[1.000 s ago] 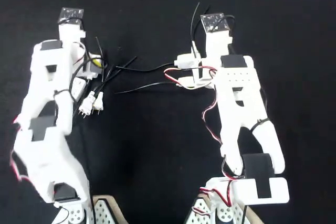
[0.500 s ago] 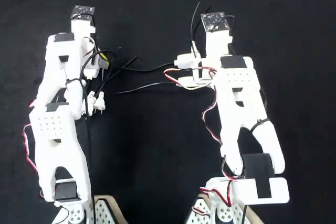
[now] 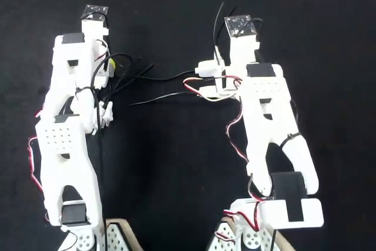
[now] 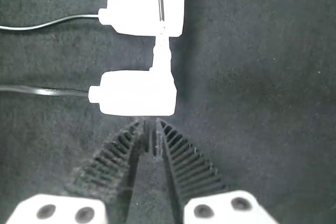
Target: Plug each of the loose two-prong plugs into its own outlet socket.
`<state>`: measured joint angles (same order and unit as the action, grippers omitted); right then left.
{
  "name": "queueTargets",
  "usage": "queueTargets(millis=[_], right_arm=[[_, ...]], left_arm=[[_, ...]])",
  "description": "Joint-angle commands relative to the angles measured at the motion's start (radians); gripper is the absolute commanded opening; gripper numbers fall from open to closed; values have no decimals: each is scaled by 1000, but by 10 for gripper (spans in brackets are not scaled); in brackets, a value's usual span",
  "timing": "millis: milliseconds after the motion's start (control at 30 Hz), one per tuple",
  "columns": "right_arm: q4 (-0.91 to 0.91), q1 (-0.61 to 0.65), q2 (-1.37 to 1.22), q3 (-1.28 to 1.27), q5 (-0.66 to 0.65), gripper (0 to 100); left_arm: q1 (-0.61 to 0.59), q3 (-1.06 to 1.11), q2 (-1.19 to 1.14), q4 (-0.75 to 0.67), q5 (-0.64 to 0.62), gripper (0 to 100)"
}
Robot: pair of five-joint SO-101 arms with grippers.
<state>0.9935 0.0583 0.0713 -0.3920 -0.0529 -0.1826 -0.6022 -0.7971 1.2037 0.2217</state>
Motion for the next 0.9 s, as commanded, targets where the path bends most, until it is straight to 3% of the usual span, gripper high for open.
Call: queueTargets(millis=[0,500,867], right_arm=[[-15,-6,42,4,0,12],[-15,-6,42,4,0,12],[-14,-6,42,4,0,12]], left_arm=[[8,-82,14,91,5,80],[12,-562,3,517,-3,80],[25,-659,71,557,-5,80]])
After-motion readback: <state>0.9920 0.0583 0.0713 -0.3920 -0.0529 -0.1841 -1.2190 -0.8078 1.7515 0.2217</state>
